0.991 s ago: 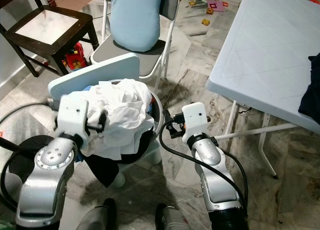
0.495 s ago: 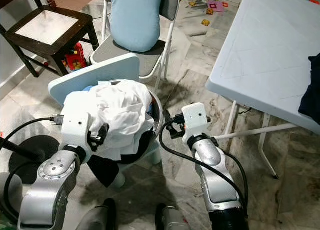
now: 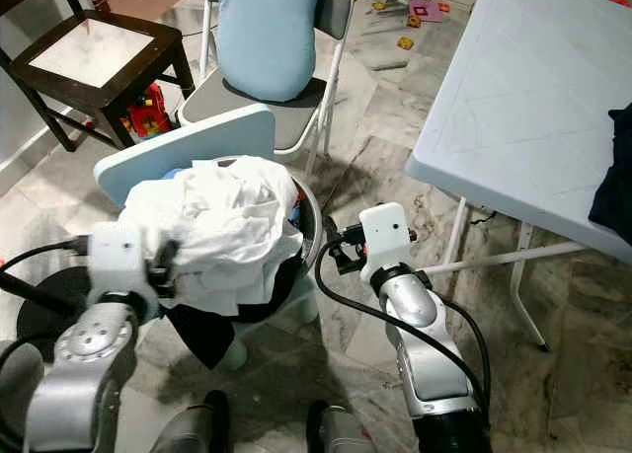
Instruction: Hang hanger
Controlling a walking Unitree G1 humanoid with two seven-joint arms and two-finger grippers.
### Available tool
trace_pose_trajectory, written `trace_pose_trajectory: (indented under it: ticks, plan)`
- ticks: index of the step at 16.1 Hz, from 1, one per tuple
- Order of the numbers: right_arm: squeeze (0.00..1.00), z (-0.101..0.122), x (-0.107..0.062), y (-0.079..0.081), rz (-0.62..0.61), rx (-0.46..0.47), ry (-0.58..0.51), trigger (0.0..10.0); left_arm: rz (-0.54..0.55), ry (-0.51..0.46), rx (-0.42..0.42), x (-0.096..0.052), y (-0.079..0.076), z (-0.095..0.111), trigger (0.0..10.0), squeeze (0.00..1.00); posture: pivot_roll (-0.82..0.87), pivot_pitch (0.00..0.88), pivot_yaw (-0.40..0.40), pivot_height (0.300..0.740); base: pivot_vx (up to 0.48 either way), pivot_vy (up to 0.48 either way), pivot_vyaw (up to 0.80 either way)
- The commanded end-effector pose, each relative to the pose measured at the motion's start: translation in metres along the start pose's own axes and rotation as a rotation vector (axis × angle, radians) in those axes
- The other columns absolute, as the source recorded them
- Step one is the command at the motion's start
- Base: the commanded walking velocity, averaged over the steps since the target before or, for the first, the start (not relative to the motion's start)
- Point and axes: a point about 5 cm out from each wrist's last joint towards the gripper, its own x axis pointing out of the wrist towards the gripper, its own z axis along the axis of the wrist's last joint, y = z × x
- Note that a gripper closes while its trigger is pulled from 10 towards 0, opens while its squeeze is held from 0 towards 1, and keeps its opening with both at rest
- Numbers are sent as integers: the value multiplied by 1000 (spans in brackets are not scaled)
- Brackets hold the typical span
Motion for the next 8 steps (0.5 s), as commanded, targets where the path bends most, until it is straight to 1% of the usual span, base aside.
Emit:
trace_pose_trajectory:
  ticks: [1,8]
  plan:
    - [0,-5,-3,0,5,-2,20,10000,6,17,-3,-1,0,-6,0,0,28,256,-95,740,0,0,0]
    - [0,-5,-3,-1,5,-4,20,10000,13,16,-11,2,0,-10,0,0,25,258,-98,740,0,0,0]
